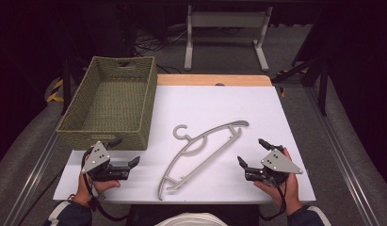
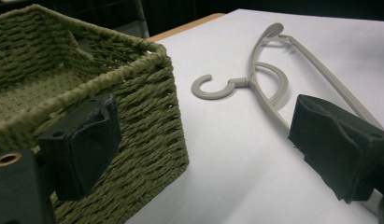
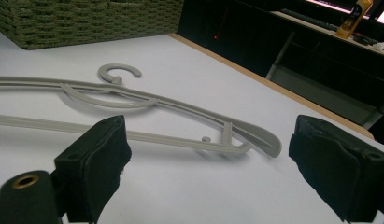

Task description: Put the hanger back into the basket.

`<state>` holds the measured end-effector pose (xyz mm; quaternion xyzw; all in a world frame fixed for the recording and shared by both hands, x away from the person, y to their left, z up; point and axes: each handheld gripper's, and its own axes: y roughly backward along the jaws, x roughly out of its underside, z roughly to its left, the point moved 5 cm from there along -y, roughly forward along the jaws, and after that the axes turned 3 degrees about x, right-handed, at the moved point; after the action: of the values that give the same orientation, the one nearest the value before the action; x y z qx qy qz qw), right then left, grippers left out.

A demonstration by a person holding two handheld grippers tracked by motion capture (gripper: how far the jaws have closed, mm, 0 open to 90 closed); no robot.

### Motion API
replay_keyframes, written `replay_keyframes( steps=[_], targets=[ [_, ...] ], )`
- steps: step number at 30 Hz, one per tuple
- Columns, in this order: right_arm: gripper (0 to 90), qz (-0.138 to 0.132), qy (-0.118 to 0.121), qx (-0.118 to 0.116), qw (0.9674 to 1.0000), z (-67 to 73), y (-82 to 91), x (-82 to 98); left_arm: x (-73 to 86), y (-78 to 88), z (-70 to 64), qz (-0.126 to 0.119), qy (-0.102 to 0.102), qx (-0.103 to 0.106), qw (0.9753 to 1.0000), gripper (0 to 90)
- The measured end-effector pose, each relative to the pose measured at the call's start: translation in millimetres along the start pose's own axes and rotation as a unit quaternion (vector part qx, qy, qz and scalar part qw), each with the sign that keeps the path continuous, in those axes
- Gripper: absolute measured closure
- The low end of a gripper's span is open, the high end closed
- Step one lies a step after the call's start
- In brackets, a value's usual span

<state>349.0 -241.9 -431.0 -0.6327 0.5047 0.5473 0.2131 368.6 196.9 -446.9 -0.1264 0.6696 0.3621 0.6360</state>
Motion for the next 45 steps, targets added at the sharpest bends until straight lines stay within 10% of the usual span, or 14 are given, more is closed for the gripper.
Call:
replay_keyframes(
  steps=[12, 17, 28, 39, 41, 43, 44, 45],
  targets=[
    [12.9, 0.005, -0.004, 0.001, 1.0, -0.2, 1.8, 0.8, -13.7, -13.9, -17.0, -0.009, -0.001, 0.051, 0.9986, 18.8],
    [13.9, 0.014, 0.0, -0.011, 0.9998, 2.5, -2.2, 3.7, -11.1, -43.3, -27.0, 0.077, 0.002, 0.058, 0.9953, 33.9],
    [15.2, 0.038, 0.038, -0.032, 0.998, 14.7, -5.5, 6.9, -7.0, -103.6, -55.4, 0.23, -0.019, 0.097, 0.9682, 42.9],
    [14.8, 0.068, 0.058, -0.053, 0.9946, 21.9, -10.1, 13.4, -13.7, -150.9, -56.4, 0.299, -0.002, 0.096, 0.9494, 50.7],
    [14.6, 0.081, 0.06, -0.061, 0.993, 23.7, -11.6, 15.6, -16.4, -155.8, -51.1, 0.32, 0.016, 0.105, 0.9416, 53.6],
    [14.4, 0.096, 0.068, -0.069, 0.9907, 26.8, -13.6, 18.4, -17.9, -157.8, -48.1, 0.324, 0.016, 0.11, 0.9395, 58.4],
    [14.4, 0.1, 0.073, -0.072, 0.9897, 27.5, -14.6, 19.6, -19.8, -160.1, -46.2, 0.339, 0.017, 0.114, 0.9336, 61.6],
    [14.4, 0.1, 0.073, -0.072, 0.9897, 27.5, -14.6, 19.6, -19.8, -160.1, -46.2, 0.339, 0.017, 0.114, 0.9336, 62.9]
  ],
)
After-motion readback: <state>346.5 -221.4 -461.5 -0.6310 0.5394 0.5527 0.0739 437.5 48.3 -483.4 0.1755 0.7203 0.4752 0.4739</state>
